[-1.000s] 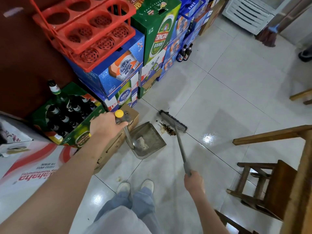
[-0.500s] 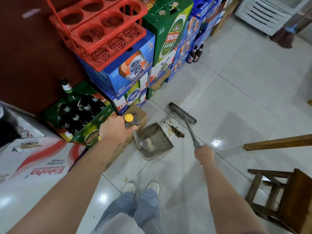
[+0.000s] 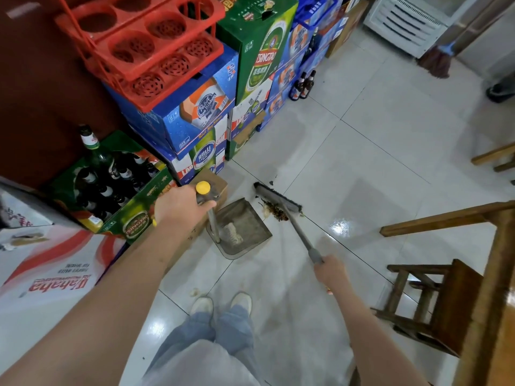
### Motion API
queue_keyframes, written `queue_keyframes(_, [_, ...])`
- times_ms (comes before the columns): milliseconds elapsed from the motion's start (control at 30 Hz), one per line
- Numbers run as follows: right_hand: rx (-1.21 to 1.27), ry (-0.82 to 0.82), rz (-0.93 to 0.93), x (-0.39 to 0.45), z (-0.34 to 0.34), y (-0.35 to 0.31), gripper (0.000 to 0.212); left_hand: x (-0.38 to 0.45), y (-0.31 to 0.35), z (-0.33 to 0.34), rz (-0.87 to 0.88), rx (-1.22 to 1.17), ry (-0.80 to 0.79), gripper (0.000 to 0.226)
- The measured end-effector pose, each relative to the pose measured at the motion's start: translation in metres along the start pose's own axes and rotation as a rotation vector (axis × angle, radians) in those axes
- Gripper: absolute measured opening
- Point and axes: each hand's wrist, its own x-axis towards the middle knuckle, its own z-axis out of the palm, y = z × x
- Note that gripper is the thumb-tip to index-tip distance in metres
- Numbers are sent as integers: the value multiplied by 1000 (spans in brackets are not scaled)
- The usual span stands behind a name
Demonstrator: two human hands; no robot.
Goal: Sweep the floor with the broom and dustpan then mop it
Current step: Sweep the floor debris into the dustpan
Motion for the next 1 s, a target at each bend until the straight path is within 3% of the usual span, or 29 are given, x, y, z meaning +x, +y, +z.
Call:
queue_keyframes(167, [45,63,8,0,0,11,24,-3,3,-2,6,0,18,49])
queue_keyframes(333, [125,98,39,14,-18,-22,25,-1,1,1,-2,-12,15,48])
queue_keyframes(533, [103,90,57,29,-27,-60,9,6,-2,5,-24,-13,-11,46])
queue_keyframes(767, [-219,57,-43,16,-2,-53,53,11,0,2,-28,2,2,46])
queue_keyframes(1000, [-219,14,-5,-10,20,-16,43,7,1,1,-8,11,18,48])
